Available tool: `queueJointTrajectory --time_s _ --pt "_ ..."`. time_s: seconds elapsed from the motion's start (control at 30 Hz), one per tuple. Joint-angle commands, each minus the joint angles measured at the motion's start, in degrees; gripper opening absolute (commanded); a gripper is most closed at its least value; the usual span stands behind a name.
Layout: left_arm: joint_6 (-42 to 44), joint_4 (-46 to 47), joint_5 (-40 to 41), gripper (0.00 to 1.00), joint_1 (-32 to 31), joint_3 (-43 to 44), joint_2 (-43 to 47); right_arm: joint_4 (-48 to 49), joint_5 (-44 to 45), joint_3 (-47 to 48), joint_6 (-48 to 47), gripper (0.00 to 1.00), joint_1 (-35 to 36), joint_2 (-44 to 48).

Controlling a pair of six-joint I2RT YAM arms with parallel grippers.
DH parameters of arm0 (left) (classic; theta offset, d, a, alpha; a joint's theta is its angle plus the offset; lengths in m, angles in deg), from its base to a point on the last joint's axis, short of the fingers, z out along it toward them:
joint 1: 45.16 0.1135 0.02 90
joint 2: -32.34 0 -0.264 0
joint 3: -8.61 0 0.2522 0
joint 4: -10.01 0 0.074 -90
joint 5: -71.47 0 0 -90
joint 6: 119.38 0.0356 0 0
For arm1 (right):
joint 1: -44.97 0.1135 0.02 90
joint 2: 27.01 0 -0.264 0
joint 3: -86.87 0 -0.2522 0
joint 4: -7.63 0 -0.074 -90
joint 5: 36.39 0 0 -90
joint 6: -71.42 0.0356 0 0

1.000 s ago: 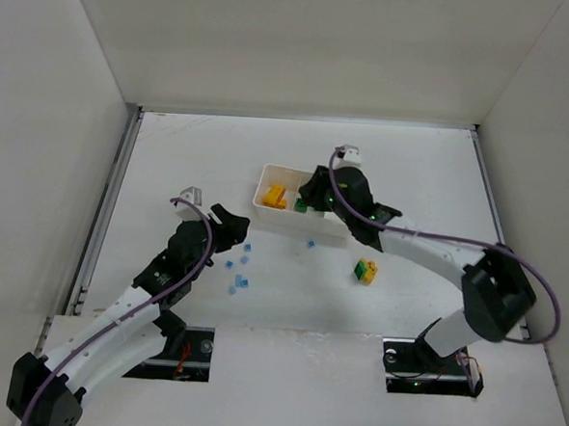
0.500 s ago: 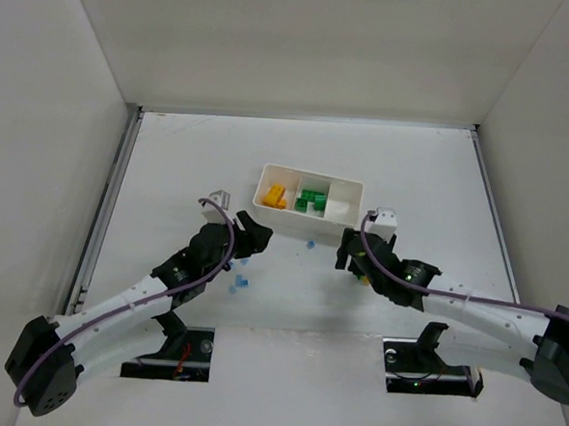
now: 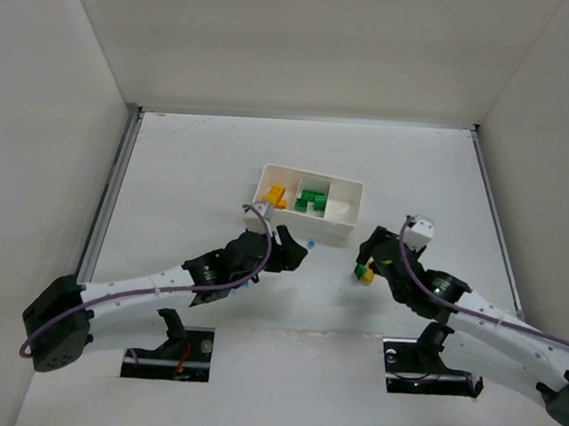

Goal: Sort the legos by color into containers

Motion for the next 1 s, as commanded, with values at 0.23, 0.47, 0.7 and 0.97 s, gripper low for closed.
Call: queueJointTrajectory --time_s 0.23,0.47,0.7,0.97 --pt "7.33 9.82 3.93 0.6 -12.5 16.51 -22.92 9.95 -13.37 -8.16 -0.4 0.35 -24.3 19.05" --pt "8.3 3.15 6.47 0.57 -14.43 29.34 -36.46 11.44 -17.7 -10.53 -1.72 0.54 -29.68 21.6" --pt "9.0 -5.12 12.71 0.51 -17.15 38.58 -44.64 13.2 -18.4 -12.64 -2.07 0.6 -29.68 22.49" --pt "10.93 -5.65 13.16 0.54 -18.39 42.27 -50.44 14.17 -19.19 -13.96 -2.69 0.72 -30.65 24.24"
